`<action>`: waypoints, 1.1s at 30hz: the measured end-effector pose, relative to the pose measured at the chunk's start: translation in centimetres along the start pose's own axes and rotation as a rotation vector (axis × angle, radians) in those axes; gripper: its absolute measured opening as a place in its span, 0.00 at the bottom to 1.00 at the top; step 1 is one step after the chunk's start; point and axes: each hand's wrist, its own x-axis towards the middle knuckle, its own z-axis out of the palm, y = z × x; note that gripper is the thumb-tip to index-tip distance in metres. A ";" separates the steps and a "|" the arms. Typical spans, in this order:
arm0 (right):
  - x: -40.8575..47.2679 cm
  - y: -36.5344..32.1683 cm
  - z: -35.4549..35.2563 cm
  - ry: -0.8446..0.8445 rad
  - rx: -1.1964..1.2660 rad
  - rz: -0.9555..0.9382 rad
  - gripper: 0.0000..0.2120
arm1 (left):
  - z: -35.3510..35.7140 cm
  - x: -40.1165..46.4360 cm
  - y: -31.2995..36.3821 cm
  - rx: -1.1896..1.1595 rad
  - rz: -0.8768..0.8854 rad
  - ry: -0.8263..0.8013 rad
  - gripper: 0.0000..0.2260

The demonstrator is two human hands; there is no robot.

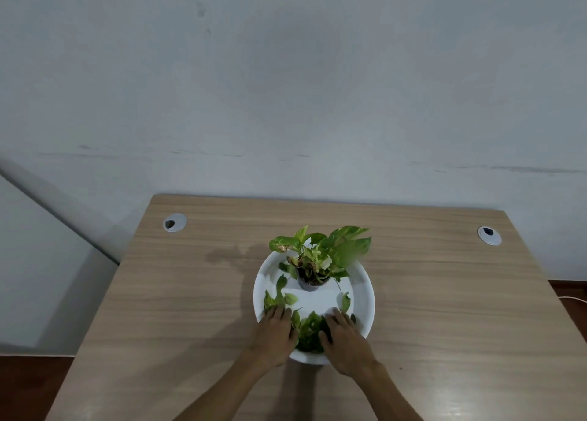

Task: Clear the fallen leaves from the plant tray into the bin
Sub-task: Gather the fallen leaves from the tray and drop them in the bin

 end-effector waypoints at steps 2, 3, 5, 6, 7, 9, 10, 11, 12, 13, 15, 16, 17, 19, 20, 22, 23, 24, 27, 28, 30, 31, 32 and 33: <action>-1.1 -0.4 0.6 0.012 -0.009 -0.031 0.24 | 0.7 -0.7 0.4 0.037 0.019 -0.015 0.25; -1.5 -0.6 0.6 0.024 -0.005 -0.048 0.23 | 0.7 -0.8 0.5 0.052 0.030 -0.026 0.25; -1.5 -0.9 -0.2 0.065 0.032 -0.073 0.19 | 0.2 -0.3 0.6 0.039 0.046 -0.015 0.24; -1.2 -0.9 -0.9 0.101 0.056 -0.077 0.16 | -0.3 0.2 0.4 0.022 0.050 0.018 0.23; -0.7 -0.7 -1.6 0.141 0.074 -0.070 0.14 | -0.8 0.9 0.1 0.006 0.052 0.058 0.23; 0.7 0.0 -2.8 0.206 0.103 -0.027 0.15 | -2.0 2.5 -0.6 -0.002 0.064 0.100 0.23; 1.4 0.5 -3.2 0.217 0.112 -0.003 0.16 | -2.5 3.4 -1.1 0.011 0.075 0.092 0.24; 2.0 0.8 -3.5 0.208 0.123 0.018 0.18 | -2.9 4.4 -1.6 0.031 0.086 0.071 0.25; 2.7 1.1 -3.6 0.184 0.128 0.031 0.20 | -3.1 5.4 -2.3 0.058 0.095 0.045 0.26; 3.3 1.3 -3.5 0.154 0.117 0.036 0.22 | -3.1 6.3 -3.0 0.096 0.105 0.016 0.28; 4.5 1.6 -3.2 0.097 0.034 0.039 0.26 | -2.8 7.9 -4.2 0.192 0.139 -0.043 0.30; 4.9 1.6 -3.0 0.075 -0.011 0.045 0.27 | -2.6 8.4 -4.6 0.237 0.157 -0.065 0.30; 5.3 1.7 -2.9 0.063 -0.049 0.047 0.28 | -2.3 8.7 -4.8 0.278 0.171 -0.079 0.30; 5.9 1.7 -3.0 0.045 -0.103 0.038 0.29 | -2.1 8.9 -4.7 0.341 0.193 -0.093 0.29; 5.9 1.6 -3.1 0.033 -0.121 0.034 0.29 | -2.1 8.8 -4.6 0.368 0.198 -0.096 0.29; 5.8 1.6 -3.0 0.010 -0.145 0.031 0.29 | -2.1 8.3 -4.5 0.404 0.197 -0.098 0.30; 5.6 1.7 -2.9 0.005 -0.152 0.032 0.29 | -2.1 7.9 -4.4 0.420 0.199 -0.097 0.30; 5.3 1.7 -2.8 0.000 -0.155 0.035 0.29 | -2.1 7.5 -4.4 0.429 0.202 -0.097 0.30; 4.0 1.8 -2.2 -0.003 -0.154 0.018 0.30 | -1.7 5.5 -4.3 0.406 0.209 -0.088 0.28; 3.6 1.8 -2.0 -0.001 -0.157 0.007 0.30 | -1.5 4.8 -4.2 0.386 0.206 -0.089 0.28; 2.8 1.8 -1.5 0.009 -0.161 -0.004 0.29 | -1.1 3.1 -3.9 0.363 0.203 -0.091 0.26; 2.4 1.7 -1.4 0.012 -0.165 -0.008 0.29 | -0.9 2.4 -3.8 0.356 0.209 -0.086 0.26; 2.1 1.6 -1.3 0.015 -0.164 -0.015 0.29 | -0.7 1.7 -3.7 0.356 0.225 -0.074 0.25; 1.8 1.6 -1.1 0.021 -0.162 -0.028 0.30 | -0.4 1.0 -3.8 0.360 0.261 -0.041 0.25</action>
